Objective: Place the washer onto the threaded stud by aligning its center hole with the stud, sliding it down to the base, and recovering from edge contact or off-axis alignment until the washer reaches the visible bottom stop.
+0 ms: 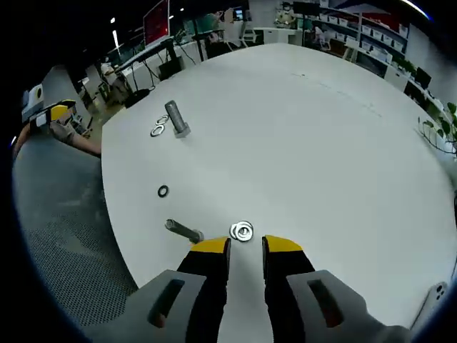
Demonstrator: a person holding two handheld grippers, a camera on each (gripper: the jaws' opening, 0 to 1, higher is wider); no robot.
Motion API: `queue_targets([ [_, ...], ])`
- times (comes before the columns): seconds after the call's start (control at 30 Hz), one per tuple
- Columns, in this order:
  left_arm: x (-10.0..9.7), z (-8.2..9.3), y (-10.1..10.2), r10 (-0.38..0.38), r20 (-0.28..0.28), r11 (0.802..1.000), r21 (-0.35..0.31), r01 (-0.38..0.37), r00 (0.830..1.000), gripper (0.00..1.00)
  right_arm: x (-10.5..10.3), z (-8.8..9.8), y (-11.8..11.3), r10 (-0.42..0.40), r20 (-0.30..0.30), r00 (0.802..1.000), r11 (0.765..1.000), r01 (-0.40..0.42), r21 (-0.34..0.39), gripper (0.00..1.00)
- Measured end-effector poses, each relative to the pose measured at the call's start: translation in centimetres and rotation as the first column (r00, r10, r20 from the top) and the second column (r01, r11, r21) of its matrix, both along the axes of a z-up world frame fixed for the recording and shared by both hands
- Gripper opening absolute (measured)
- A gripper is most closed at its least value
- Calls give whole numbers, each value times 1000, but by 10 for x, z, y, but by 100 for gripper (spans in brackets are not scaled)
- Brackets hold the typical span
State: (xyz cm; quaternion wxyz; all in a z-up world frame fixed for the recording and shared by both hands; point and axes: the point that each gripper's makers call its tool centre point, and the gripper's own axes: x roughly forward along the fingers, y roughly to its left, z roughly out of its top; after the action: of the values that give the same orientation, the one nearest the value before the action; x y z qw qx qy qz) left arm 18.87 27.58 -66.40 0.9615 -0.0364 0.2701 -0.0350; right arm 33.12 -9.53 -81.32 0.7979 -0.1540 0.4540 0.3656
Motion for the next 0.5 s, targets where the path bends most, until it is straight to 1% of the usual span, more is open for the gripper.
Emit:
queue_targets([
  [0.13,0,-1,-1,-5,-6,1000,-4,5,1000,28,-2,-6,6,8,-25,1000,1000,-8,0,20],
  [0.37,-1,-3,-2,-6,-19,1000,-10,6,1000,26,1,-13,8,19,-25,999,1000,-20,-23,20],
  [0.5,-2,-3,-2,-6,-21,1000,-13,6,1000,25,3,-15,8,27,-14,1000,999,-28,-39,20],
])
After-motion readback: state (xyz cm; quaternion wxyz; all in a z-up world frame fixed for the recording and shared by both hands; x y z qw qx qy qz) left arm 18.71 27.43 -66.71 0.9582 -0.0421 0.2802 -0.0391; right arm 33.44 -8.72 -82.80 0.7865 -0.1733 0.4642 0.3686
